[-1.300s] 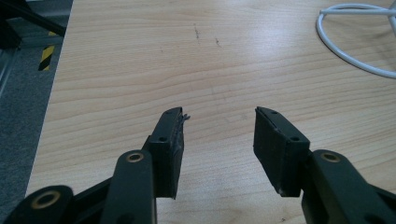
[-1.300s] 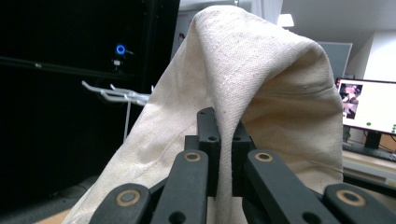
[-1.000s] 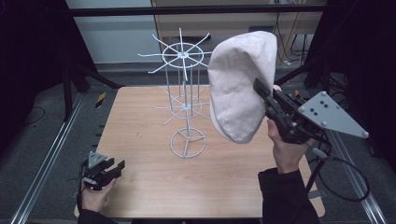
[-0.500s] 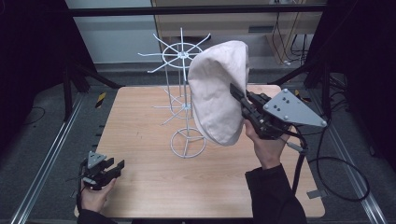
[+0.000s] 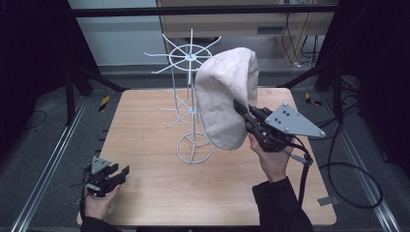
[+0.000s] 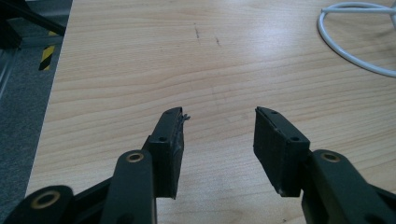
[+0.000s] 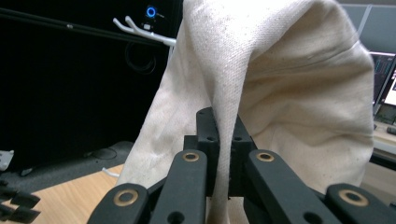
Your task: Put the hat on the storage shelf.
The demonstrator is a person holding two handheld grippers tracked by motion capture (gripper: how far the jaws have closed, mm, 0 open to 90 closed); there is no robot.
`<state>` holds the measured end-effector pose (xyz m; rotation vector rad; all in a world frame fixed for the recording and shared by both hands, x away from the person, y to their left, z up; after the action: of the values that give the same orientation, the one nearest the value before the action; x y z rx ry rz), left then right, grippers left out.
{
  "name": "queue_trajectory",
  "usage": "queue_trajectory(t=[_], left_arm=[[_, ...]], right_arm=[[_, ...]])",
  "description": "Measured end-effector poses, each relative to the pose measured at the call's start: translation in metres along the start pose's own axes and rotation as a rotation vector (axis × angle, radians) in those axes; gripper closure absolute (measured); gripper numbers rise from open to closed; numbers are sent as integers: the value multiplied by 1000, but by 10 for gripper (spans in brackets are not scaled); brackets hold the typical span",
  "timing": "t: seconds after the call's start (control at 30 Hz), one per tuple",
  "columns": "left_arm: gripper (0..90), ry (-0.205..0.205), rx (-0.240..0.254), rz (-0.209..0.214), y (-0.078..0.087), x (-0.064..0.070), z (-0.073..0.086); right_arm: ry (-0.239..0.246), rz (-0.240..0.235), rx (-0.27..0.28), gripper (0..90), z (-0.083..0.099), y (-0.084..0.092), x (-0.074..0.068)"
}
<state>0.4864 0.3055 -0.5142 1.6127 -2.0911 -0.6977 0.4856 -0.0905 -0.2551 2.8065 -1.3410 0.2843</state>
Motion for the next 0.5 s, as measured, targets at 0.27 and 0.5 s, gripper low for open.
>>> queue_trajectory(t=[0.27, 0.5], left_arm=[[527, -3, -1, -1, 0, 0, 0], [527, -3, -3, 1, -1, 1, 0]], right_arm=[[-15, -3, -51, 867, 15, -1, -2], [-46, 1, -108, 813, 31, -3, -3]])
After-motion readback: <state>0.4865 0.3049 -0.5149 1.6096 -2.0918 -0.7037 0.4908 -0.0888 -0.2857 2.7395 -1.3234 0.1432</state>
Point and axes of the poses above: each handheld gripper's, and its own axes: y roughly backward along the jaws, z roughly out of its underside, x roughly to its right, the point moved 8 cm from there along -y, roughly forward along the jaws
